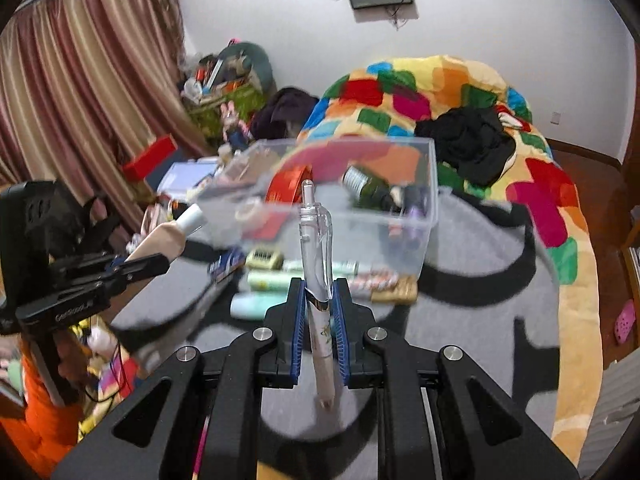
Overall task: Organize objects
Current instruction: 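Carry the skin-coloured tube into the clear box with the left gripper while the right drops the white pen in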
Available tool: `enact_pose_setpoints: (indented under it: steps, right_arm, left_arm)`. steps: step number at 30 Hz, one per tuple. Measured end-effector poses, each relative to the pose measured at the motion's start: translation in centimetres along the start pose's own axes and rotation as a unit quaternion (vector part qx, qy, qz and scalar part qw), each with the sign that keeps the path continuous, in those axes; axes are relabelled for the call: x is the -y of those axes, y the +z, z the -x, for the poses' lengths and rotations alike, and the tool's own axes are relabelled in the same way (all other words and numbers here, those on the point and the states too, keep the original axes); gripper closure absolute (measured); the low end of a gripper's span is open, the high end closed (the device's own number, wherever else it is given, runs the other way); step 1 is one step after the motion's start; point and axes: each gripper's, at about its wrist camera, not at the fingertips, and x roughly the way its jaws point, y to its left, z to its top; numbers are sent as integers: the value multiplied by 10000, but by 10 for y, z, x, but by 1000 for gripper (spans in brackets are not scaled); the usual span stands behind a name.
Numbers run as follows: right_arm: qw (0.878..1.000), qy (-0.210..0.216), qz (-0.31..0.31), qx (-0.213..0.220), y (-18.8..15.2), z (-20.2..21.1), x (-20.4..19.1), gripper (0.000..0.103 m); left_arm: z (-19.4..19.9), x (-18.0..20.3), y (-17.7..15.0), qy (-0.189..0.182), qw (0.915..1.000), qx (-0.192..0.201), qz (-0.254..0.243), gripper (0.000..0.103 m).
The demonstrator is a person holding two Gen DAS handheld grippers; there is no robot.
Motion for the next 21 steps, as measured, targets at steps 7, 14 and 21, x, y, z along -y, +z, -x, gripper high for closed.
enact_pose_setpoints:
  steps: [7, 14, 21]
  right_arm:
    - [9983, -350, -43, 464, 41, 11, 8, 90]
    - [9914, -966, 308, 832, 84, 5, 0, 90]
    - [9843, -1476, 895, 366, 91, -52, -12, 90]
  left_arm:
    - [-12, -3, 37, 26, 10000, 62, 50, 96]
    - [-34, -6, 67, 101, 9999, -122, 24, 96]
    - [-73, -10, 84, 112, 9982, -580, 56, 96]
